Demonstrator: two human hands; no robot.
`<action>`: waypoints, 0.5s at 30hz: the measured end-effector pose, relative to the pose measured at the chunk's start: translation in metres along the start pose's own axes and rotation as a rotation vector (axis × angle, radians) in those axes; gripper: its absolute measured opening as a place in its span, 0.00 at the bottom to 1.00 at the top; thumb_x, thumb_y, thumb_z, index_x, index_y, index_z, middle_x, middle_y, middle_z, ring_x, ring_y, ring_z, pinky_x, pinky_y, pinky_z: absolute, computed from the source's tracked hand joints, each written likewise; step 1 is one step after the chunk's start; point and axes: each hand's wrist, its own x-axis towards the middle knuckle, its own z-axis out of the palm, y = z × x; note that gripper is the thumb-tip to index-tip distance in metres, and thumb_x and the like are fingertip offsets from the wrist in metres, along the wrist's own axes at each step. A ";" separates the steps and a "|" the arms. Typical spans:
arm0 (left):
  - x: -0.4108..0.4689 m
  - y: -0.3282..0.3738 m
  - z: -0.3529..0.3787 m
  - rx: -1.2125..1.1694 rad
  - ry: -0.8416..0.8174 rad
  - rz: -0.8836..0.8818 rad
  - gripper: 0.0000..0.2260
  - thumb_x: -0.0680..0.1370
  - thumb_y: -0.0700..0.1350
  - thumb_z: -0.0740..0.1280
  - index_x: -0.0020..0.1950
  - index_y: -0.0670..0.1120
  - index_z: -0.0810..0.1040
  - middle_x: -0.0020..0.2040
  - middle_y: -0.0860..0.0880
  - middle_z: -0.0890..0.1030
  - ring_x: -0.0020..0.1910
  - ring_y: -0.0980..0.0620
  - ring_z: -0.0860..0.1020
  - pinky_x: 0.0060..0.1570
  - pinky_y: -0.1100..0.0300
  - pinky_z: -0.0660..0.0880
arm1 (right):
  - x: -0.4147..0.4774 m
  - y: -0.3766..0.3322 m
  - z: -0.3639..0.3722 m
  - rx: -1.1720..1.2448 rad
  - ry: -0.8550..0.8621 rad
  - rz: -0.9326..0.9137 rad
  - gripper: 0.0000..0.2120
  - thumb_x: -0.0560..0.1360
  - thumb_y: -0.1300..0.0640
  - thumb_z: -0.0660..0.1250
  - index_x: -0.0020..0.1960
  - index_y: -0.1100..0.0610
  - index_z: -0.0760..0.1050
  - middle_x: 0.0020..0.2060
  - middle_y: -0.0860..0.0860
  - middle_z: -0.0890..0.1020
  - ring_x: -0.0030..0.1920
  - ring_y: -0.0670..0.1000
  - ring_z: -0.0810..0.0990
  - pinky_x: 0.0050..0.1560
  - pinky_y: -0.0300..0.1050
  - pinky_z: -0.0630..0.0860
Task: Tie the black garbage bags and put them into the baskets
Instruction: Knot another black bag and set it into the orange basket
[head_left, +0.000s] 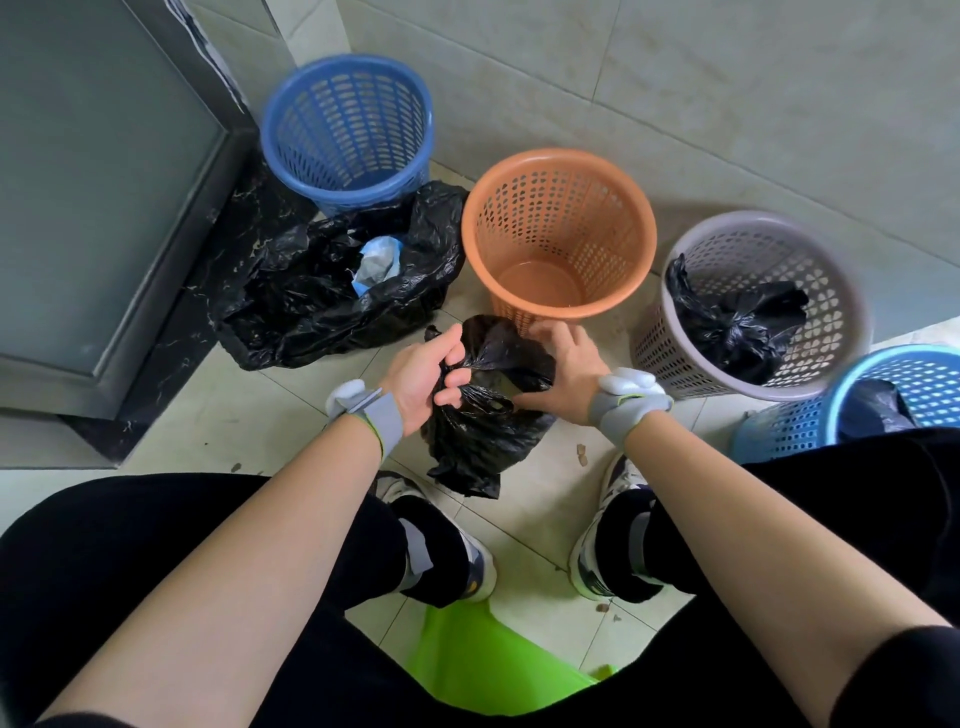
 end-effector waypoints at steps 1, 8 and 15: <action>-0.002 0.001 0.001 0.028 -0.008 -0.006 0.20 0.81 0.57 0.58 0.32 0.49 0.62 0.27 0.51 0.63 0.21 0.53 0.56 0.32 0.58 0.58 | 0.000 -0.004 0.001 -0.021 -0.019 -0.042 0.47 0.62 0.42 0.79 0.74 0.42 0.59 0.68 0.54 0.65 0.67 0.58 0.67 0.68 0.55 0.68; -0.010 -0.002 0.006 0.327 -0.025 0.014 0.21 0.82 0.57 0.58 0.32 0.48 0.64 0.27 0.49 0.64 0.22 0.52 0.57 0.29 0.58 0.56 | 0.008 -0.018 0.020 -0.279 -0.158 -0.127 0.18 0.76 0.41 0.66 0.66 0.41 0.74 0.68 0.49 0.70 0.71 0.57 0.63 0.68 0.52 0.62; 0.012 -0.012 -0.008 -0.008 0.610 0.181 0.24 0.83 0.56 0.54 0.32 0.45 0.72 0.30 0.45 0.80 0.33 0.47 0.79 0.35 0.58 0.75 | 0.000 -0.019 0.022 -0.022 -0.321 -0.014 0.15 0.80 0.38 0.60 0.52 0.49 0.76 0.49 0.53 0.80 0.53 0.57 0.79 0.54 0.49 0.74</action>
